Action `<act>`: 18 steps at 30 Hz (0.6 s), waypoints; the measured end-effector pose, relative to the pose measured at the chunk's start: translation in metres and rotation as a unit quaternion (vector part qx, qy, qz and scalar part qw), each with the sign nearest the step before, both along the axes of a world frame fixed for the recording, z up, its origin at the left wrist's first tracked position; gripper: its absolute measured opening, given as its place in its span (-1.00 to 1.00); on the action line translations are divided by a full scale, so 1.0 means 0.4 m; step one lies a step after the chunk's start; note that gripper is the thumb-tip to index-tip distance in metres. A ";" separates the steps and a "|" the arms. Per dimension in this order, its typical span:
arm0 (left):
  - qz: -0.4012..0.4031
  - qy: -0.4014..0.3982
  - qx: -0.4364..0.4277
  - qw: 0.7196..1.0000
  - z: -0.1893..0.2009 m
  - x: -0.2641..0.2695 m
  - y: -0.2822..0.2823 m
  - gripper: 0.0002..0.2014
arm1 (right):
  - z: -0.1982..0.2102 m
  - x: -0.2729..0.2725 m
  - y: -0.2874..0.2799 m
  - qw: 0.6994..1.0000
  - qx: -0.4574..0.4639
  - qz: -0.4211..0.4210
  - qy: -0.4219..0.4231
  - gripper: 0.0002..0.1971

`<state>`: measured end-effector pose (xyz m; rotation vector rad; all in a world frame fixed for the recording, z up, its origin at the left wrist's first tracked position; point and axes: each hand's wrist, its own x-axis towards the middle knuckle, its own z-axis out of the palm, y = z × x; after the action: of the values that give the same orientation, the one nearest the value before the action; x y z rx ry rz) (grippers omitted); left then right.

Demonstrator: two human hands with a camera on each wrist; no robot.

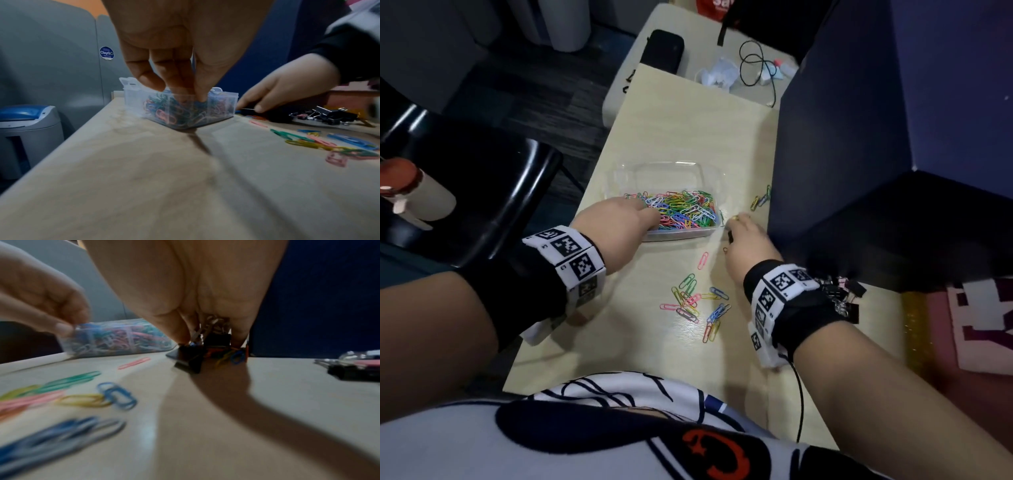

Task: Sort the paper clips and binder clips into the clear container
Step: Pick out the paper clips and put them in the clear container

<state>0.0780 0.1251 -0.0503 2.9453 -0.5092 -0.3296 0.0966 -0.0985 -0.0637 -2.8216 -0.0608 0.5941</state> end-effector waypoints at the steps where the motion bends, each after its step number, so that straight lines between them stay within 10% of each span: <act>1: 0.003 0.001 0.003 1.000 0.000 0.001 0.002 -0.77 | -0.001 -0.016 -0.001 1.000 -0.004 0.000 0.012 -0.56; 18: 0.025 0.013 0.015 0.999 -0.006 -0.015 0.029 -0.83 | 0.012 0.134 0.050 0.984 -0.150 -0.073 0.062 -0.49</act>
<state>0.0718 0.1367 -0.0526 2.9726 -0.4293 -0.3711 0.1501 -0.0785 -0.0589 -3.0321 0.2785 0.8016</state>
